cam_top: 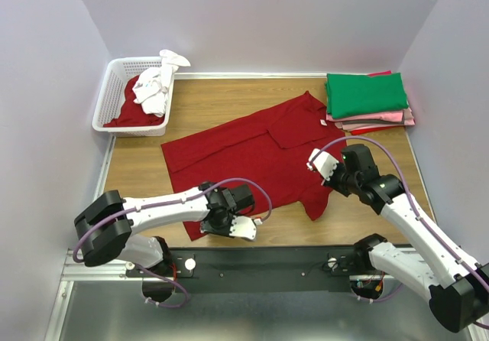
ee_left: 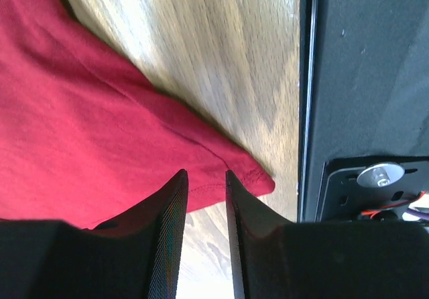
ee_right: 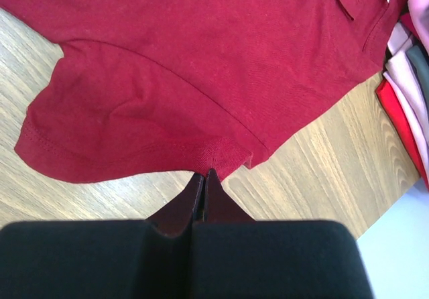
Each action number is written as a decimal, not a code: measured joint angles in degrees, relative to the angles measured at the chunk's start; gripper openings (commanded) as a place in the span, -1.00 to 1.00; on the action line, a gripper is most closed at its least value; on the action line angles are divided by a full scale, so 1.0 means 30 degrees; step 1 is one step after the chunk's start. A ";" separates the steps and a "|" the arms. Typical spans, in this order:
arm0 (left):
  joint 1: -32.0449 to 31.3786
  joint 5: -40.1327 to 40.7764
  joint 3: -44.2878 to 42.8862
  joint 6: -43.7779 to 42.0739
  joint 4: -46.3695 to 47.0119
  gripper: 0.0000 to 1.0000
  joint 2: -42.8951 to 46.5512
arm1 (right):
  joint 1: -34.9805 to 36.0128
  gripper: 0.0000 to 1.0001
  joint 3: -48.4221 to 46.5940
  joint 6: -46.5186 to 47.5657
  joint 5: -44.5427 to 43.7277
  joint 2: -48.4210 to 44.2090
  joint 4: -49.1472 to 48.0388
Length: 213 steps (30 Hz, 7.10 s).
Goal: Fold and stack the t-shirts
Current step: Fold the tshirt
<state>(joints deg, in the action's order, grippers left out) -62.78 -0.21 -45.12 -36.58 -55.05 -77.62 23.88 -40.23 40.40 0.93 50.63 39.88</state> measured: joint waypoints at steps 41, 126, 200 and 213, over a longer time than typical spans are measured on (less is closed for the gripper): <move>-0.1617 0.2419 0.0350 0.1362 0.3650 -1.00 -0.1144 | -0.0255 -0.99 -0.2492 -0.0189 0.0430 0.0787 0.0029; 0.6164 -0.1202 -0.0736 -0.1916 0.2885 -1.00 0.2630 | -0.3497 -0.99 -1.3529 -0.0794 0.0539 1.2852 -0.3330; 0.9930 0.2433 -0.0342 -0.4022 0.6929 -1.00 0.1282 | -0.3730 -0.99 -1.4382 -0.0976 0.1231 1.5169 -0.3993; 0.9945 0.2433 0.1020 -0.4007 0.8043 -1.00 0.1916 | -0.3738 -0.99 -1.6509 -0.1195 0.1596 1.7333 -0.4095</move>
<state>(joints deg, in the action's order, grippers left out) -32.95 7.09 -42.06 -48.60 -30.92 -71.88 12.67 -89.76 36.82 5.72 102.63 27.59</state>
